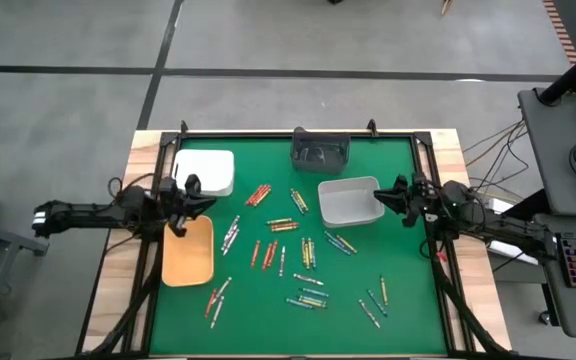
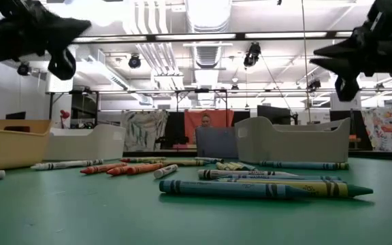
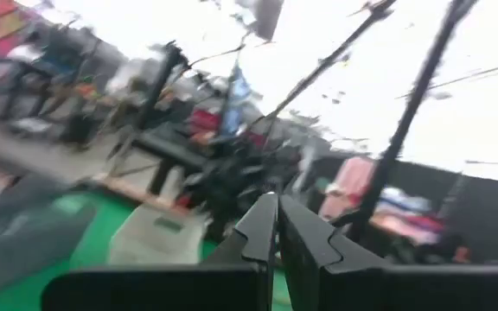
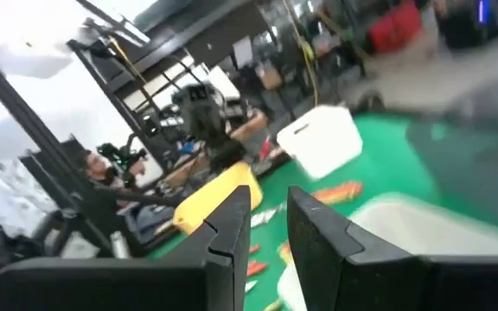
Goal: Sort crayons
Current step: Put the green crayon into the gray bin
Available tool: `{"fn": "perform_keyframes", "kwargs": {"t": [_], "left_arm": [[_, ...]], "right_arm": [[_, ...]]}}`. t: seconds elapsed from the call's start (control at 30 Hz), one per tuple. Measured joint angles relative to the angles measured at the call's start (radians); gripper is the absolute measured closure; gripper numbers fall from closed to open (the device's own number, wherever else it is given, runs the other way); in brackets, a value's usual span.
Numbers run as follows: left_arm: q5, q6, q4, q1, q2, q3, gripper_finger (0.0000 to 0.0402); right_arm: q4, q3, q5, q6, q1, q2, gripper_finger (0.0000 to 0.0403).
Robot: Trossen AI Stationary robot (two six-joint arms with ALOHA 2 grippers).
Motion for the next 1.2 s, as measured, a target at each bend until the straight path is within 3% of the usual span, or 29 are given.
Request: {"fn": "perform_keyframes", "kwargs": {"t": [0.17, 0.37, 0.57, 0.7, 1.03, 1.2], "left_arm": [[0.013, 0.024, 0.118, 0.000, 0.042, 0.000, 0.0402], [-0.129, 0.056, 0.188, 0.000, 0.108, 0.000, 0.0402], [-0.163, 0.092, 0.318, 0.000, 0.187, 0.000, 0.0402], [-0.163, 0.134, 0.407, 0.000, 0.242, 0.000, 0.0402], [-0.155, 0.157, 0.486, 0.001, 0.319, 0.000, 0.0402], [-0.089, 0.203, 0.466, 0.001, 0.355, 0.085, 0.0402]], "right_arm": [[0.074, 0.000, -0.007, 0.057, 0.002, 0.080, 0.0335], [0.282, 0.006, -0.090, 0.129, 0.002, 0.169, 0.0335], [0.234, 0.126, -0.161, 0.234, 0.011, 0.249, 0.0335], [0.020, 0.267, -0.198, 0.259, 0.019, 0.319, 0.0335], [-0.876, 0.703, -0.179, 0.260, 0.028, 0.508, 0.0335], [-1.211, 0.817, -0.127, 0.256, 0.028, 0.584, 0.0335]]}}
